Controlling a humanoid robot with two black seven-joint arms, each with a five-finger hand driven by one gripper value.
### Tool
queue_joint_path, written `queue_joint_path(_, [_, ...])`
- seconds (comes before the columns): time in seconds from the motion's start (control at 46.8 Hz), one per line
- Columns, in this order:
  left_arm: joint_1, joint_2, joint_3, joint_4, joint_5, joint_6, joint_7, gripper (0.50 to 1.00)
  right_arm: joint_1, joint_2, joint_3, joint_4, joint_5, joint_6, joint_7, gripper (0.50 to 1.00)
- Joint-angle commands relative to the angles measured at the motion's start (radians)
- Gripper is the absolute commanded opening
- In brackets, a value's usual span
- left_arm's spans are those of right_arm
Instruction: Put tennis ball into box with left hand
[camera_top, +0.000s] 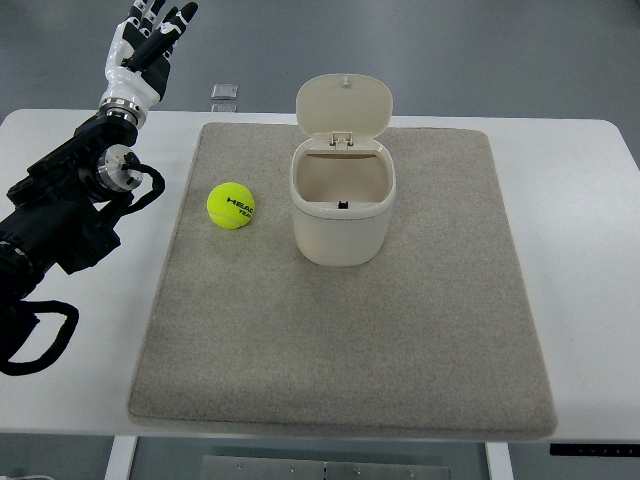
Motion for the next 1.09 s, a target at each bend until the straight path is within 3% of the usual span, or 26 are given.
queue_joint_path(0.0, [0.000, 0.000, 0.000, 0.000, 0.000, 0.001, 0.000, 0.990, 0.002, 0.000, 0.000, 0.000, 0.000, 0.000, 0.000, 0.901])
queue_joint_path(0.278, [-0.012, 0.005, 0.012, 0.032, 0.005, -0.001, 0.008, 0.990, 0.000, 0.000, 0.000, 0.000, 0.000, 0.000, 0.000, 0.901])
queue_joint_path(0.449, [-0.044, 0.080, 0.066, 0.029, 0.020, -0.016, 0.026, 0.990, 0.002, 0.000, 0.000, 0.000, 0.000, 0.000, 0.000, 0.901])
queue_joint_path(0.662, [-0.159, 0.192, 0.490, 0.029, 0.023, -0.112, 0.040, 0.990, 0.000, 0.000, 0.000, 0.000, 0.000, 0.000, 0.000, 0.901])
queue_joint_path(0.919, [-0.300, 0.237, 0.978, 0.034, 0.026, -0.313, 0.039, 0.990, 0.002, 0.000, 0.000, 0.000, 0.000, 0.000, 0.000, 0.901])
queue_joint_path(1.068, [-0.323, 0.233, 1.106, 0.034, 0.164, -0.329, 0.029, 0.990, 0.002, 0.000, 0.000, 0.000, 0.000, 0.000, 0.000, 0.901])
